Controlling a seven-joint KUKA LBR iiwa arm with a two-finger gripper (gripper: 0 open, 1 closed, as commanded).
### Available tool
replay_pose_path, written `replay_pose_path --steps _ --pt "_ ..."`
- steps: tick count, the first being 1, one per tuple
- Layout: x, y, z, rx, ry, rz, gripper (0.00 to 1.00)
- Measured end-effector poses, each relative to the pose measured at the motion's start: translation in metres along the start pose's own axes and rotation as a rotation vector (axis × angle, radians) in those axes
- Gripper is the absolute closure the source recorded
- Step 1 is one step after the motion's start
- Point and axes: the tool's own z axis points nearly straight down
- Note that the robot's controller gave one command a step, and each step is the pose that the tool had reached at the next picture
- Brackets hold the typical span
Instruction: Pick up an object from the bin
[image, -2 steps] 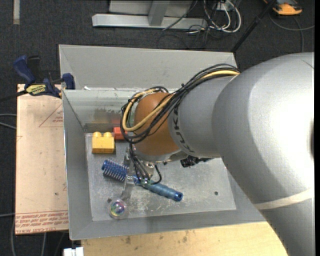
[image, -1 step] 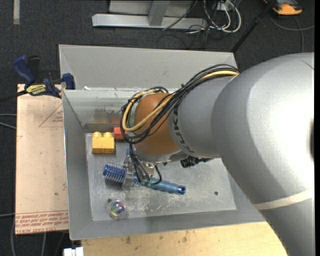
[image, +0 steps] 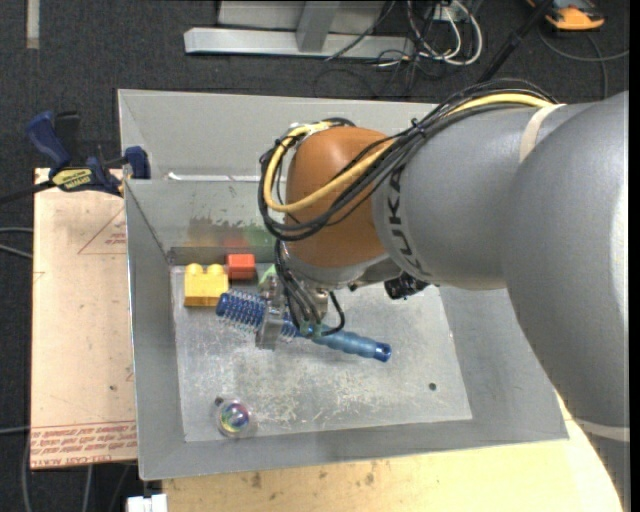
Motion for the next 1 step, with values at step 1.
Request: replay_pose_path --steps 1 --pt "-0.0001 0.0002 0.0012 0.004 0.007 -0.001 1.00"
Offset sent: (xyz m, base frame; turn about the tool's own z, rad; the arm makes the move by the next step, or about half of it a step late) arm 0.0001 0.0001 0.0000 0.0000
